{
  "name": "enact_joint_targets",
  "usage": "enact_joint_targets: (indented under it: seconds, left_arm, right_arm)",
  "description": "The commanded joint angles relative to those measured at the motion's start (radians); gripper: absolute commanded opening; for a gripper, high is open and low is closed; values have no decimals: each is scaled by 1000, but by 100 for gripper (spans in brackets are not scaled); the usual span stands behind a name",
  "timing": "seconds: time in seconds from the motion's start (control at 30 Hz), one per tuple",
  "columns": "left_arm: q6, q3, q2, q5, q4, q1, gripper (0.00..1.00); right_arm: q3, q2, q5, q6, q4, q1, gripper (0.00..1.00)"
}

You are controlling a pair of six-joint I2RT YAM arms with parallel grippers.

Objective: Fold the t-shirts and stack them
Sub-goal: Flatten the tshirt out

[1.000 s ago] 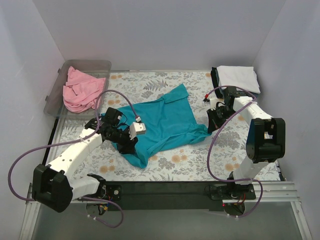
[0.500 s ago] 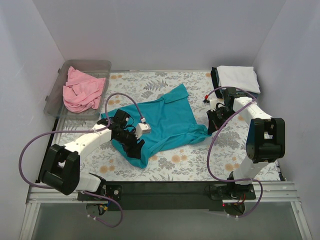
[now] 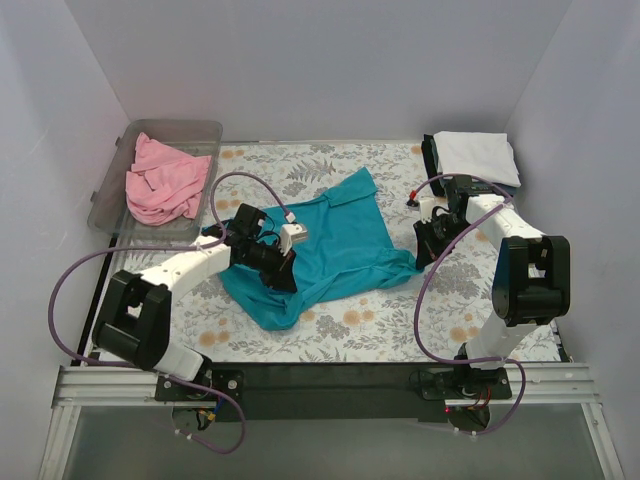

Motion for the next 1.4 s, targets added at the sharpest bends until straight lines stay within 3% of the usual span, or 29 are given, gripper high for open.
enact_joint_targets:
  seconds: [0.0,0.13,0.17,0.23,0.27,0.33,0.53,0.7,1.13,1.37]
  left_arm:
    - [-73,65,89,17,120,-4,0]
    - [-104,74,133,-56,193,2,0]
    - [-93,99,147,-35,172,2,5]
    - [-49,143,154,36,80,1,23]
    - [-1,159,143,34,8,2,27]
    - [70,165,89,33,-136,10,31]
    - [116,89,-32,14,-293,13,36]
    - [88,32,-71,-59,-244,16,39]
    - [87,16,86,-107,-202,-22,49]
    - [59,12,134,-76,-182,-44,61]
  right_arm:
    - [-8,-7,-7,-11,3,3,1]
    - [-3,-2,-13,-11,6,2,1]
    - [-5,0,-13,-9,8,2,1]
    - [-2,7,-16,-9,8,3,1]
    - [-5,4,-14,-11,8,3,1]
    - [-8,0,-16,-11,8,2,1]
    - [-15,-13,-14,-11,8,3,1]
    - [-18,-19,-7,-14,8,3,1]
    - [-8,-14,0,-5,3,2,1]
    - [-12,-25,3,-8,3,2,1]
